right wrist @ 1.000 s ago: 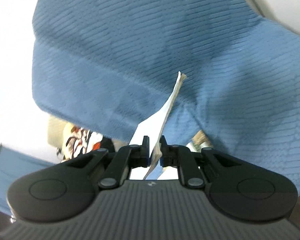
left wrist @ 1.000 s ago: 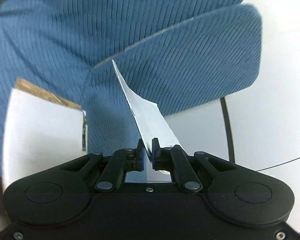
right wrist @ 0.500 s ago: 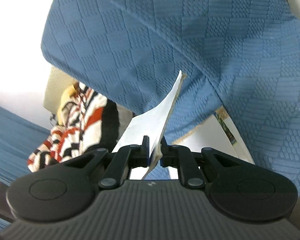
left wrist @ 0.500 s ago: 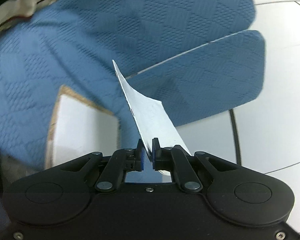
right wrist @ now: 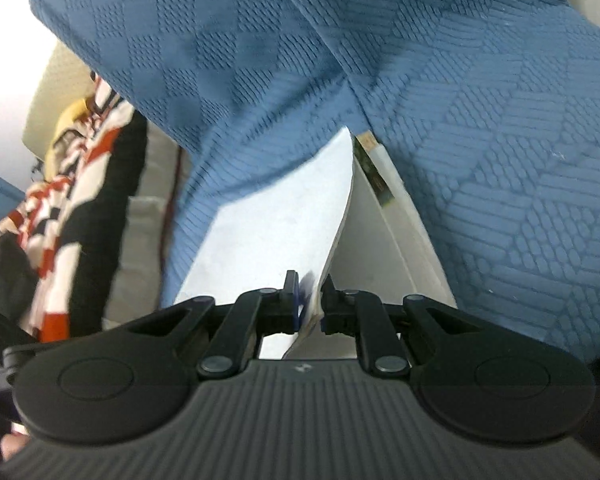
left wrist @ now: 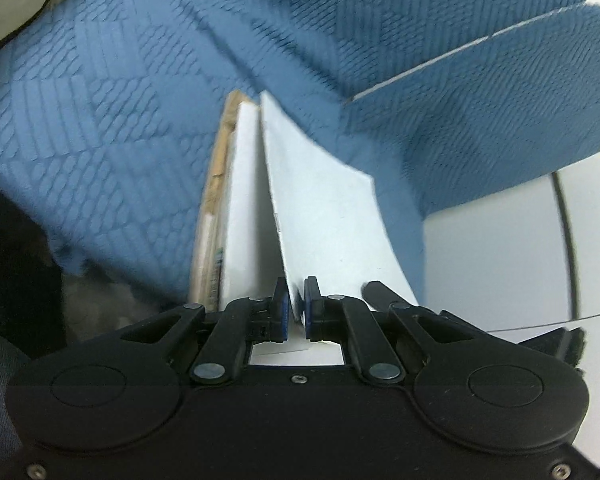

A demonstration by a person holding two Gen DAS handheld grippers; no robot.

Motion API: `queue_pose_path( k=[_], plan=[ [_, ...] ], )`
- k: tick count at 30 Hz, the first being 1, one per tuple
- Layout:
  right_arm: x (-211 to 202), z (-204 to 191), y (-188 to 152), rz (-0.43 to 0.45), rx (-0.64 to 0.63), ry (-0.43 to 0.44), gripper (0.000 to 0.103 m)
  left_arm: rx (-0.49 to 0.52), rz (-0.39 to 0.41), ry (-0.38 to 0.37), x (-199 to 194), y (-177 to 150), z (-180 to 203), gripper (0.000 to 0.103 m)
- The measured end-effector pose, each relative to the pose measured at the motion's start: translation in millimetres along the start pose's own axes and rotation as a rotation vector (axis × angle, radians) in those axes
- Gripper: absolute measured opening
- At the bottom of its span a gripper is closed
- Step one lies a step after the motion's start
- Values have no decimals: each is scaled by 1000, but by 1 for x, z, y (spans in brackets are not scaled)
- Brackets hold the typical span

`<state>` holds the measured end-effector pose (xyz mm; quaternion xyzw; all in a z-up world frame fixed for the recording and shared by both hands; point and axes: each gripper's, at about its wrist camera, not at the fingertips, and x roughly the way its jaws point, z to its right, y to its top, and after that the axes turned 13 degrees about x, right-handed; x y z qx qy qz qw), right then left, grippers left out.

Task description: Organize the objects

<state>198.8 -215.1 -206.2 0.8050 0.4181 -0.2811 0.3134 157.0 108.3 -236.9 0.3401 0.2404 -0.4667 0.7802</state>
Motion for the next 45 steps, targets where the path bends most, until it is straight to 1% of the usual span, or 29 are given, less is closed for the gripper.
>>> queue_pose_path(
  k=[3, 5, 6, 7, 8, 9, 10, 11, 12, 13, 14, 17, 18, 19, 20, 22, 23, 24, 25, 26, 27, 30, 32, 35, 37, 39, 42, 45],
  plan=[
    [9, 6, -7, -22, -15, -42, 14, -3, -20, 25, 9, -7, -5, 7],
    [13, 10, -10, -27, -16, -68, 14, 8, -32, 37, 10, -10, -5, 12],
    [13, 12, -11, -23, -16, -63, 14, 13, -34, 45, 10, -11, -4, 19],
    [13, 13, -11, -23, -13, -58, 15, 20, -34, 51, 8, -11, -3, 28],
    [12, 13, -10, -25, -9, -58, 18, 30, -35, 64, 6, -12, -1, 37],
    [11, 13, -10, -30, -3, -64, 22, 39, -40, 81, 4, -10, 4, 52],
    [9, 13, -9, -38, 1, -74, 27, 56, -46, 96, 1, -10, 8, 61],
    [7, 10, -8, -48, -5, -87, 38, 81, -49, 107, -1, -9, 13, 63],
    [3, 7, -8, -51, -17, -102, 54, 95, -50, 111, -5, -9, 17, 69],
    [-4, 4, -7, -41, -35, -112, 61, 106, -53, 116, -9, -8, 20, 73],
    [-8, 2, -7, -29, -53, -115, 67, 118, -51, 120, -13, -6, 26, 74],
    [-30, -10, -4, 13, -116, -121, 66, 176, -27, 129, -29, -2, 46, 80],
    [-39, -15, -1, 29, -127, -109, 66, 193, -18, 132, -35, 0, 54, 81],
    [-56, -27, 3, 64, -162, -92, 66, 213, -9, 131, -40, 2, 63, 81],
    [-56, -27, 3, 64, -162, -92, 66, 236, 3, 128, -46, 3, 72, 81],
    [-75, -42, 4, 104, -213, -77, 66, 278, 28, 128, -59, 4, 92, 82],
    [-95, -55, 5, 132, -251, -55, 66, 298, 45, 133, -67, 4, 102, 82],
    [-95, -55, 5, 132, -251, -55, 66, 315, 63, 141, -75, 4, 111, 82],
    [-104, -61, 5, 145, -266, -45, 66, 335, 80, 149, -82, 3, 120, 83],
    [-124, -72, 4, 168, -288, -29, 66, 357, 97, 157, -91, 2, 131, 83],
    [-124, -72, 4, 168, -288, -29, 66, 373, 110, 160, -98, 2, 138, 84],
    [-148, -82, 4, 162, -287, 13, 65, 430, 150, 168, -119, 0, 160, 86],
    [-163, -87, 3, 174, -296, 23, 65, 457, 172, 165, -130, -5, 171, 89],
    [-183, -92, -3, 199, -333, 44, 65, 481, 187, 168, -141, -13, 181, 90],
    [-195, -93, -9, 220, -361, 39, 65, 496, 192, 173, -146, -19, 185, 97],
    [-204, -90, -17, 228, -377, 30, 65, 507, 207, 177, -151, -26, 187, 100],
    [-206, -87, -23, 231, -380, 27, 65, 492, 230, 158, -162, -35, 186, 100],
    [-210, -80, -32, 250, -383, 10, 65, 494, 273, 169, -174, -44, 185, 102]
  ],
)
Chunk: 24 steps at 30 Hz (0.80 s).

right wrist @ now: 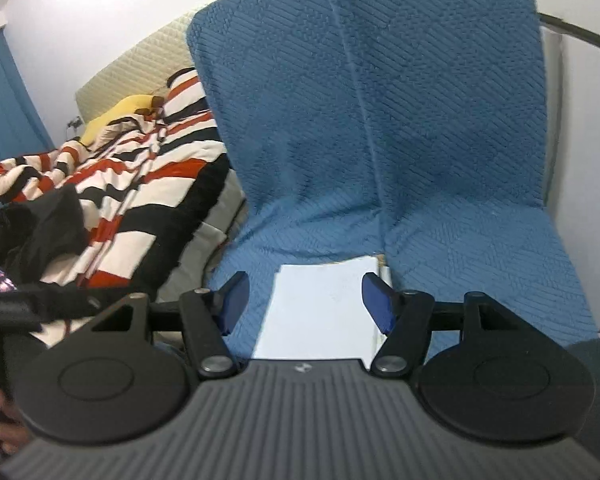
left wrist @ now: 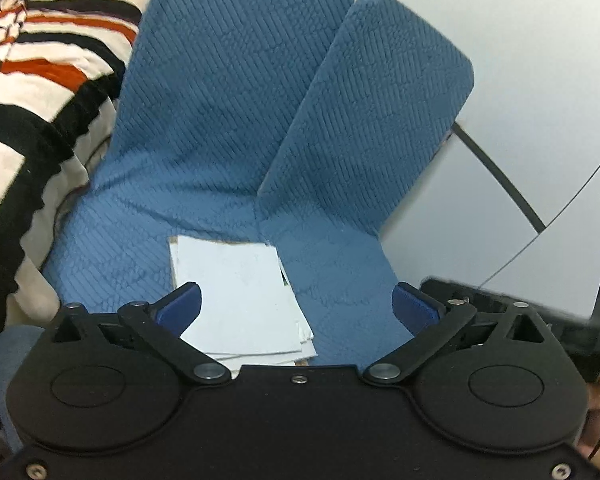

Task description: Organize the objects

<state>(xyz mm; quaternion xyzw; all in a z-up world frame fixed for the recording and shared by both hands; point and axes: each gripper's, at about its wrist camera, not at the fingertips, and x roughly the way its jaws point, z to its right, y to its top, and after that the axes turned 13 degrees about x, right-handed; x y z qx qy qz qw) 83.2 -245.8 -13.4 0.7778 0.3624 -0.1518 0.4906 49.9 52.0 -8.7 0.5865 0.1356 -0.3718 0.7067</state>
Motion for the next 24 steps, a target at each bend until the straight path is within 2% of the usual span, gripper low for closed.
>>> queue_pose_path(
  k=[6, 14, 17, 24],
  plan=[
    [-11, 5, -23, 17, -19, -41, 65, 14, -7, 29, -8, -14, 7, 102],
    [-18, 7, -47, 27, 21, -73, 65, 27, -33, 52, -4, -44, 16, 102],
    [-18, 4, -55, 30, 12, -77, 65, 6, -42, 55, -4, -52, 12, 102],
    [-11, 6, -63, 9, 15, -92, 65, -10, -56, 62, -1, -54, 6, 102]
  ],
)
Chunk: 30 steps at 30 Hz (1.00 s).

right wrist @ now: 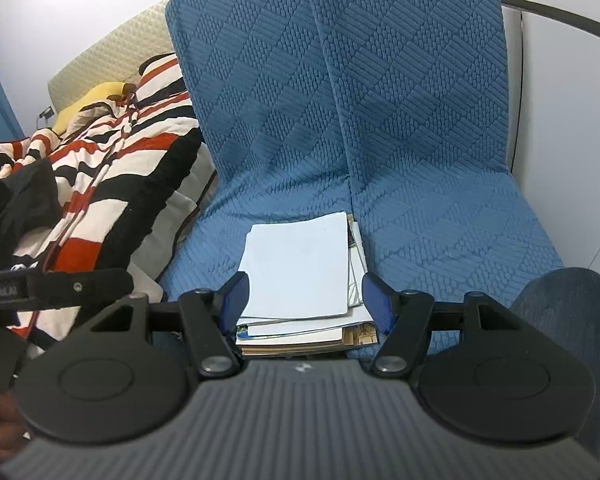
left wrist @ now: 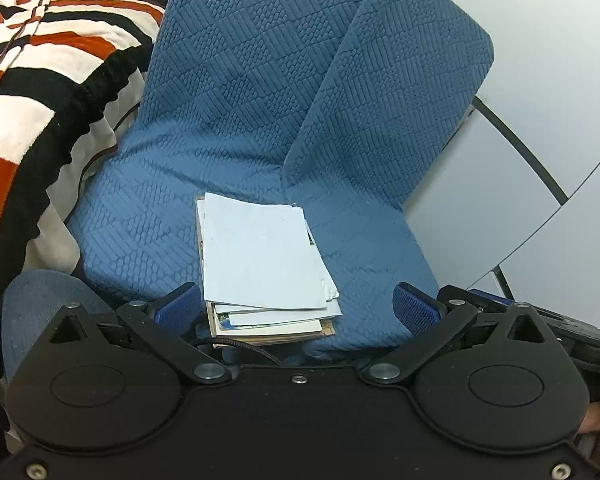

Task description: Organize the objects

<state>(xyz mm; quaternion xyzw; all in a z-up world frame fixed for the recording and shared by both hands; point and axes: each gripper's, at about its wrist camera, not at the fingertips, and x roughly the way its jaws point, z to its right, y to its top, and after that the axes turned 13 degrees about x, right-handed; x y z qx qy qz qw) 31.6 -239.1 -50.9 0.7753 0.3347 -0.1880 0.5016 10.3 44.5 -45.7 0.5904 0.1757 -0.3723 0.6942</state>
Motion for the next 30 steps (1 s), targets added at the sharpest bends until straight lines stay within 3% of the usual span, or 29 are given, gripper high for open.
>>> queue_pose_path(
  k=[11, 16, 17, 19, 30],
  plan=[
    [4, 2, 0, -10, -3, -9, 65, 13, -6, 1, 5, 3, 6, 102],
    [4, 5, 1, -9, 9, -15, 74, 18, -6, -4, 6, 3, 7, 102],
    [4, 6, 1, -12, 14, -9, 85, 20, -9, 0, 7, 3, 7, 102],
    [4, 8, 2, -14, 21, 3, 93, 21, -12, 4, 8, 3, 8, 102],
    [9, 12, 2, -27, 31, -31, 94, 40, -7, 17, 8, 2, 14, 102]
  ],
)
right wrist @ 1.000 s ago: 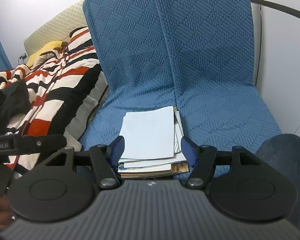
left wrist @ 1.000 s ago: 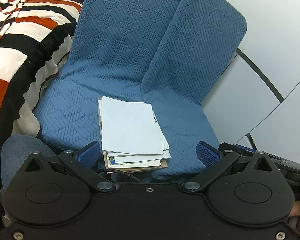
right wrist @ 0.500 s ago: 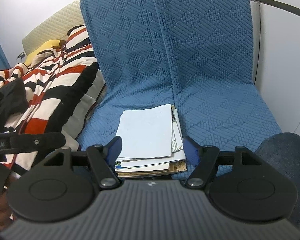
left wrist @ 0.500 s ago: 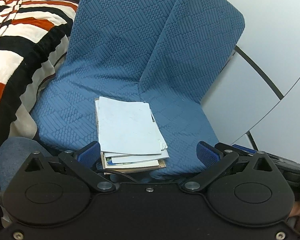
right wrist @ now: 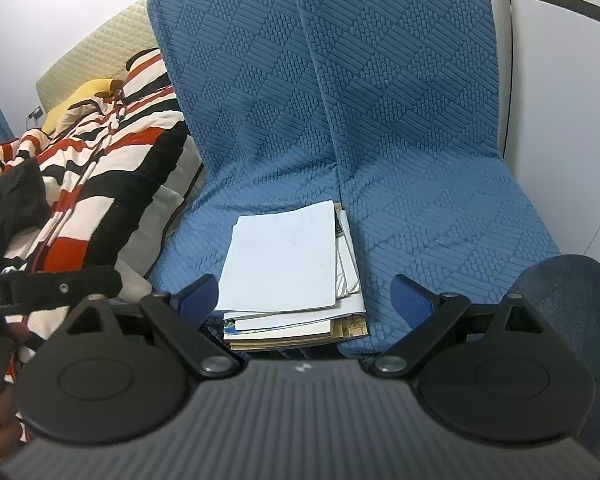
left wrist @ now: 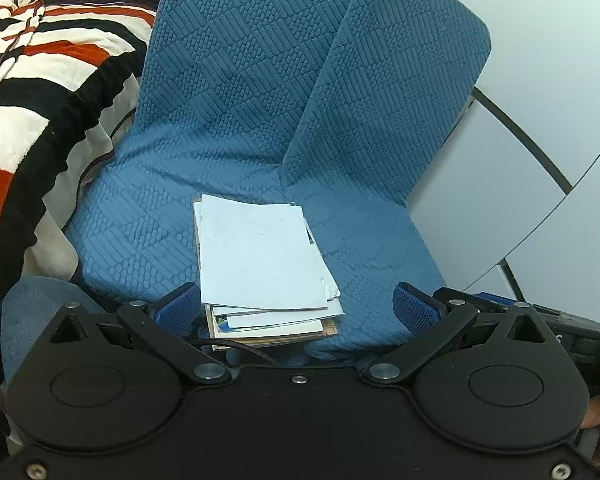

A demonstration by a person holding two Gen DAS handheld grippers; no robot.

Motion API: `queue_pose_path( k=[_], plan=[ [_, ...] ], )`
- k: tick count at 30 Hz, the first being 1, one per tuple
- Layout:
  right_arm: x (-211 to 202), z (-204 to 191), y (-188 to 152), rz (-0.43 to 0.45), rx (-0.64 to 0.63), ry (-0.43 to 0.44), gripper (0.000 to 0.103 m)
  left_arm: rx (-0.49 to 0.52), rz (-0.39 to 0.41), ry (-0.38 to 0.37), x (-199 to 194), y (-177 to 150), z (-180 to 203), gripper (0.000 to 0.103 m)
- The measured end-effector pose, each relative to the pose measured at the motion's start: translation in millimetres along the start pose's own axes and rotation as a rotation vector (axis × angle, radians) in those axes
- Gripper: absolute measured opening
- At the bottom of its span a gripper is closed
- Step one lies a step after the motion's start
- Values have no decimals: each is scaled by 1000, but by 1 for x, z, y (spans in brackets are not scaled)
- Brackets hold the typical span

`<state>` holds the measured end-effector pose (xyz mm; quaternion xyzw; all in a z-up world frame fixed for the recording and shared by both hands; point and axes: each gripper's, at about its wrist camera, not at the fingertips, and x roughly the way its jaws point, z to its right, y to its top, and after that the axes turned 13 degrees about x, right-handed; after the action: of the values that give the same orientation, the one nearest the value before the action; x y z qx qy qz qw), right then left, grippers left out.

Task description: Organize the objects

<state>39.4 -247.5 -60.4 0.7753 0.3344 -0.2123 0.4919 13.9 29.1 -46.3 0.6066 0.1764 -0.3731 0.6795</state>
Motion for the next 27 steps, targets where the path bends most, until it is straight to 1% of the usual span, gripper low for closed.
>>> queue_pose_path(
  k=[6, 10, 13, 19, 27],
  plan=[
    [4, 1, 0, -14, 11, -1, 94, 8, 10, -1, -1, -1, 2, 102],
    [4, 3, 0, -23, 23, 6, 94, -15, 9, -6, 0, -1, -1, 102],
    [3, 1, 0, -25, 17, 1, 94, -13, 7, 5, 1, 0, -4, 102],
    [5, 2, -1, -28, 24, -7, 94, -22, 4, -9, 1, -1, -5, 102],
    [7, 1, -4, -40, 19, -2, 94, -35, 0, -4, 1, -1, -8, 100]
  ],
)
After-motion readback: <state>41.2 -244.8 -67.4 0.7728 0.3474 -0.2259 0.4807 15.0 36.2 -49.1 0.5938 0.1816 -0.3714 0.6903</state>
